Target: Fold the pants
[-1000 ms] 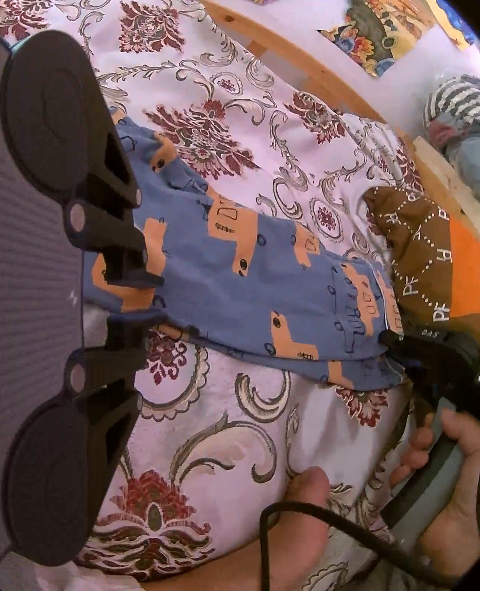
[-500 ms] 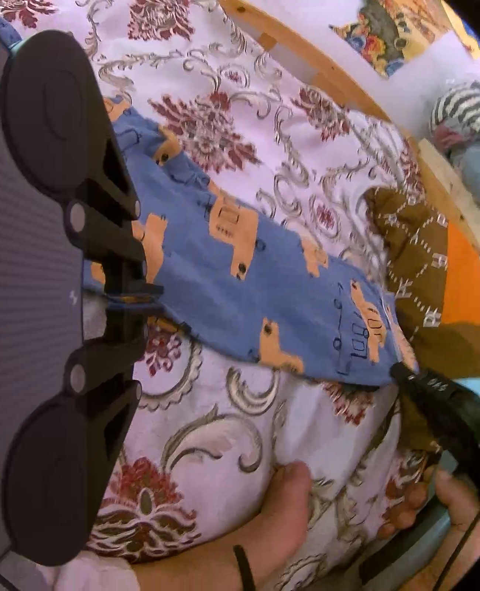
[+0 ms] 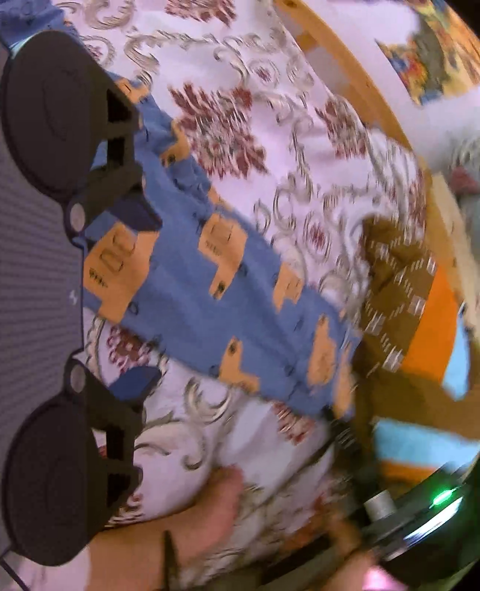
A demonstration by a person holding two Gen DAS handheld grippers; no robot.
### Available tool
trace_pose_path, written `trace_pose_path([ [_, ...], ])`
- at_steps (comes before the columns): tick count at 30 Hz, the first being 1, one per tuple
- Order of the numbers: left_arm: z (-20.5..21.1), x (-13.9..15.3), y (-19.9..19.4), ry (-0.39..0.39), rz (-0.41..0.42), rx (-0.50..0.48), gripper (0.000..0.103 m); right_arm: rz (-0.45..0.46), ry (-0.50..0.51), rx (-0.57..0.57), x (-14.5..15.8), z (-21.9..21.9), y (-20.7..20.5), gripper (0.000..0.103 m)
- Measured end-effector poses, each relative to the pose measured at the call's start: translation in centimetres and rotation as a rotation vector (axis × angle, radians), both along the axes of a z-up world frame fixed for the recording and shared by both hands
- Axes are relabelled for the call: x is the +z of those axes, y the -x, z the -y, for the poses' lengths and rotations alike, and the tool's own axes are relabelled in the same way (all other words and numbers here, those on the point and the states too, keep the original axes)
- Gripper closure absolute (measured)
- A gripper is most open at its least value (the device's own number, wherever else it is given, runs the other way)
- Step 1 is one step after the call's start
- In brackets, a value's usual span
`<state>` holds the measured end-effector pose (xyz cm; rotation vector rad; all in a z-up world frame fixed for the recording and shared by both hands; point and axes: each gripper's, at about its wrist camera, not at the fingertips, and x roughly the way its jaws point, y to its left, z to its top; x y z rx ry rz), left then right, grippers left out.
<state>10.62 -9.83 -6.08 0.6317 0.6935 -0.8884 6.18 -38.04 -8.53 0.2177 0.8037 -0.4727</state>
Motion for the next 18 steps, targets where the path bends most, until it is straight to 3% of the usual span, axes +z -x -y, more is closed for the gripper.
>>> trace_pose_path([
  [1,-0.3,0.6,-0.5,0.012,-0.011,0.025,0.015,0.004,0.004,0.000,0.2,-0.1,0.3,0.057],
  [5,-3.2,3.2,-3.8,0.044,-0.020,0.116,0.005,0.069,0.095,0.066,1.6,-2.7,1.2,0.011],
  [6,-4.2,3.8,-5.2,0.045,-0.012,0.138,0.003,0.096,0.122,0.124,1.8,-3.9,1.2,0.007],
  [10,-7.1,4.2,-10.9,-0.039,0.027,0.200,0.003,0.163,0.168,0.379,2.1,-8.2,-0.4,0.003],
  [13,-9.1,3.1,-15.3,-0.089,0.017,0.222,0.006,0.177,0.144,0.551,1.8,-10.5,-2.8,0.003],
  [18,-11.7,1.0,-22.0,-0.008,-0.213,0.288,0.028,0.175,0.085,0.746,1.6,-13.0,-8.0,0.005],
])
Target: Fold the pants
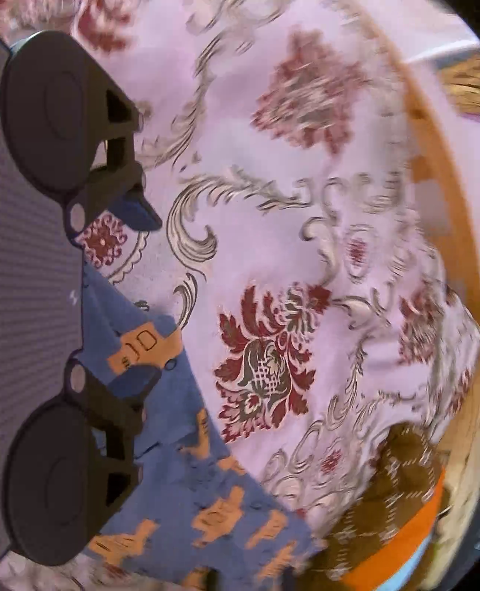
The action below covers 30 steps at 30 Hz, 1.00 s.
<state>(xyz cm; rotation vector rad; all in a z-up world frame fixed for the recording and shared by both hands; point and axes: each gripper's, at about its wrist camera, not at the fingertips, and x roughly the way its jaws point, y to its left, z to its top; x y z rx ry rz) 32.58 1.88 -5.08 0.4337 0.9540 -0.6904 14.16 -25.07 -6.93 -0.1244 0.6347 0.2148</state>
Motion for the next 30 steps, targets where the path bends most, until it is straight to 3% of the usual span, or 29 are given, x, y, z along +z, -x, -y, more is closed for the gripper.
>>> trace_pose_path([
  [4,-0.1,-1.6,-2.7,0.048,-0.137,-0.050,0.046,-0.052,-0.095,0.139,0.2,-1.8,-4.0,0.009],
  [7,1.1,-3.3,-4.1,-0.004,-0.213,-0.081,0.064,-0.087,-0.120,0.201,-0.6,-3.5,-6.2,0.018],
  [8,1.4,-3.6,-4.2,-0.021,-0.215,-0.086,0.067,-0.099,-0.132,0.217,-1.0,-3.7,-6.6,0.026],
  [10,1.5,-3.6,-4.3,-0.006,-0.221,-0.098,0.095,-0.125,-0.132,0.232,-2.1,-4.6,-7.9,0.041],
  [13,1.3,-3.2,-4.4,0.032,-0.220,-0.048,0.097,-0.161,-0.126,0.246,-3.5,-5.6,-9.3,0.071],
  [14,1.2,-3.1,-4.1,0.029,-0.201,-0.033,0.098,-0.160,-0.112,0.240,-3.8,-5.7,-9.5,0.090],
  [17,0.9,-2.8,-3.1,0.026,-0.132,0.017,0.098,-0.128,-0.077,0.226,-3.7,-6.2,-9.4,0.101],
  [20,0.6,-2.5,-2.1,0.032,-0.046,0.065,0.098,-0.118,-0.054,0.185,-4.0,-6.4,-9.5,0.098],
  [22,1.0,-3.3,-2.1,0.007,-0.037,0.080,0.097,-0.127,-0.056,0.164,-4.5,-6.3,-9.6,0.089],
  [23,1.2,-3.7,-2.1,-0.003,-0.030,0.082,0.094,-0.119,-0.054,0.149,-4.3,-6.0,-9.3,0.075],
  [24,1.3,-3.6,-2.0,-0.005,-0.018,0.090,0.088,-0.110,-0.058,0.128,-3.9,-5.5,-8.9,0.050],
  [26,1.2,-3.1,-1.6,-0.006,0.013,0.105,0.067,-0.060,-0.074,0.081,-2.5,-3.4,-7.1,0.023],
  [27,1.1,-2.5,-1.3,-0.022,0.052,0.123,0.041,-0.045,-0.067,0.042,-1.8,-2.1,-5.9,0.022],
  [28,1.1,-2.1,-0.8,-0.029,0.091,0.135,0.027,-0.040,-0.057,0.001,-1.1,-0.7,-4.8,0.022],
  [30,1.5,-0.9,0.0,-0.027,0.166,0.123,0.025,-0.038,-0.048,-0.118,0.2,2.2,-2.2,0.015],
])
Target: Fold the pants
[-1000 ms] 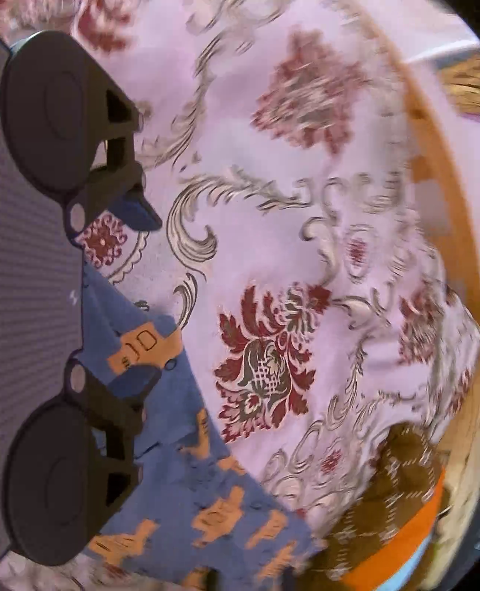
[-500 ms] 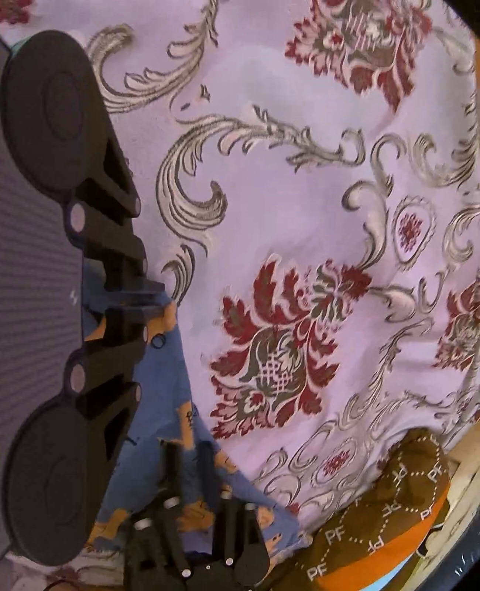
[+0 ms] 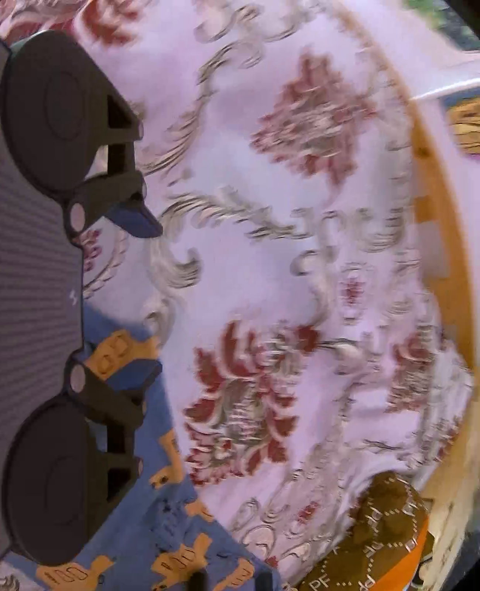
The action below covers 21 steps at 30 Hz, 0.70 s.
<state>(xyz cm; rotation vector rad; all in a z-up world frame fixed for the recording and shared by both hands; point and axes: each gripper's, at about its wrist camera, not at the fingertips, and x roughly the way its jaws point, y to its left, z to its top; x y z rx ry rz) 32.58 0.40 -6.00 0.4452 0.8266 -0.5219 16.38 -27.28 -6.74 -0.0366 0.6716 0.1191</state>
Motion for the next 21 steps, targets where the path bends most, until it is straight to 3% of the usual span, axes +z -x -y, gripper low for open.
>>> trace_pose_path([
  [2,1.3,0.9,0.5,0.005,0.030,-0.038,0.022,-0.014,-0.018,-0.127,0.9,2.7,2.6,0.005],
  [5,5.0,1.8,1.3,0.051,0.018,-0.157,0.021,0.001,0.000,-0.246,1.1,5.4,5.6,0.005],
  [8,9.2,1.8,3.0,0.021,-0.001,-0.378,0.041,-0.005,0.018,-0.319,0.3,7.6,6.2,0.010],
  [10,11.5,1.0,4.2,-0.057,0.009,-0.512,0.064,-0.010,0.000,-0.318,0.0,8.8,5.9,0.012],
  [12,13.2,-0.2,4.9,-0.131,-0.018,-0.610,0.074,-0.013,0.022,-0.290,-0.3,9.5,5.0,0.019],
  [16,14.6,-2.0,4.4,-0.190,-0.112,-0.671,0.081,0.004,0.044,-0.274,-0.4,10.6,2.3,0.028],
  [21,14.9,-3.0,3.4,-0.217,-0.188,-0.674,0.084,-0.051,0.085,-0.301,-1.8,11.2,0.0,0.057],
])
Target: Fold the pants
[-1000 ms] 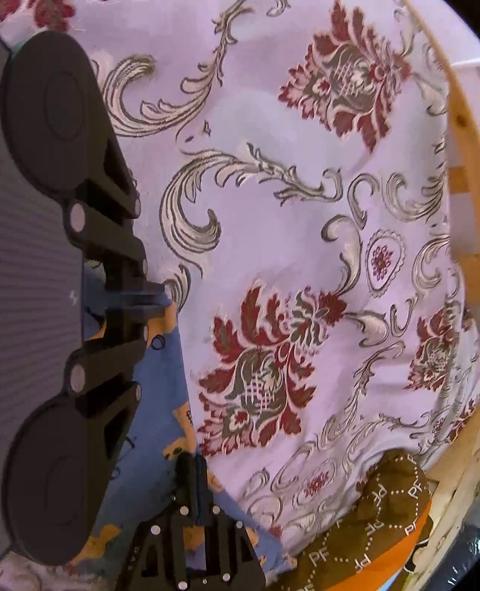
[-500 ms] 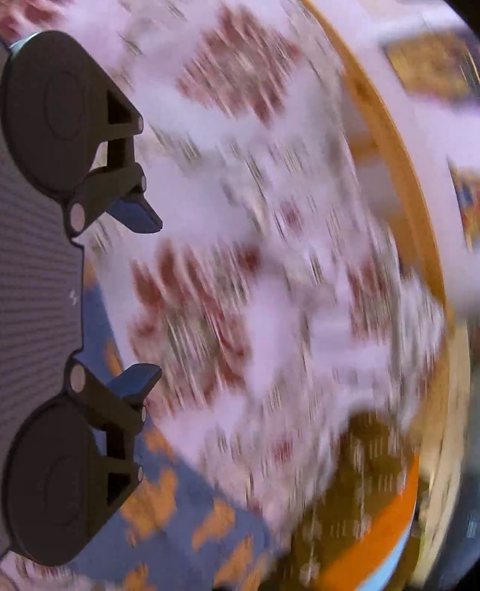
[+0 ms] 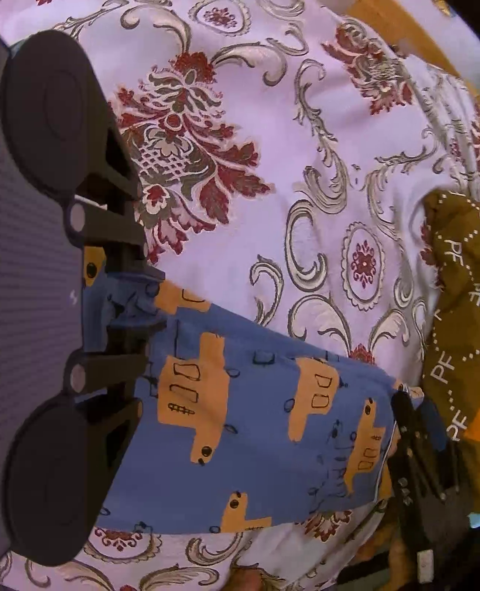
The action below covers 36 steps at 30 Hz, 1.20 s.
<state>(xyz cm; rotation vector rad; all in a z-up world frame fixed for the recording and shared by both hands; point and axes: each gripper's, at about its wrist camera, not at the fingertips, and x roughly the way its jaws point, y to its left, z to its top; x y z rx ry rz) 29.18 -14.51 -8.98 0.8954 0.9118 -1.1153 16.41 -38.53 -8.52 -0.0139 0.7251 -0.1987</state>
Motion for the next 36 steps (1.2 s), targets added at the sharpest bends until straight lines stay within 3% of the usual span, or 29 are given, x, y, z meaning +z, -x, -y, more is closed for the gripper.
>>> trace_pose_path([
  [4,0.1,0.1,0.6,-0.015,0.017,0.005,0.102,-0.012,-0.008,-0.021,-0.5,0.3,0.1,0.073],
  [6,0.2,0.4,1.2,-0.002,0.055,0.018,0.103,0.010,-0.020,-0.032,-0.1,0.5,0.3,0.092],
  [9,0.1,1.1,1.7,0.053,0.094,0.066,0.103,0.039,0.023,-0.042,0.4,-0.1,0.8,0.101],
  [12,0.4,1.3,1.9,0.067,0.098,0.085,0.103,0.034,0.029,-0.038,0.3,-0.2,0.8,0.100],
  [17,0.5,1.1,2.2,0.052,0.077,0.010,0.103,0.033,0.017,-0.051,0.0,0.1,0.8,0.098],
  [20,0.7,0.5,1.9,0.014,0.079,-0.015,0.093,0.033,0.012,-0.051,0.0,0.1,0.9,0.097],
  [22,0.9,0.0,1.8,-0.013,0.075,-0.036,0.081,0.032,0.015,-0.049,-0.1,0.0,0.9,0.097],
  [24,1.1,-0.1,1.7,-0.017,0.075,-0.049,0.080,0.032,0.013,-0.050,-0.1,0.1,0.9,0.096],
  [27,1.1,-0.2,1.4,-0.023,0.057,-0.054,0.081,0.031,0.008,-0.051,-0.1,0.1,0.9,0.096],
  [31,1.2,-0.6,1.6,-0.045,0.046,-0.073,0.097,0.030,0.009,-0.051,-0.2,0.1,0.9,0.096],
  [36,1.1,-0.1,2.0,-0.020,0.084,-0.046,0.101,0.044,0.012,-0.061,0.0,0.0,1.1,0.096],
])
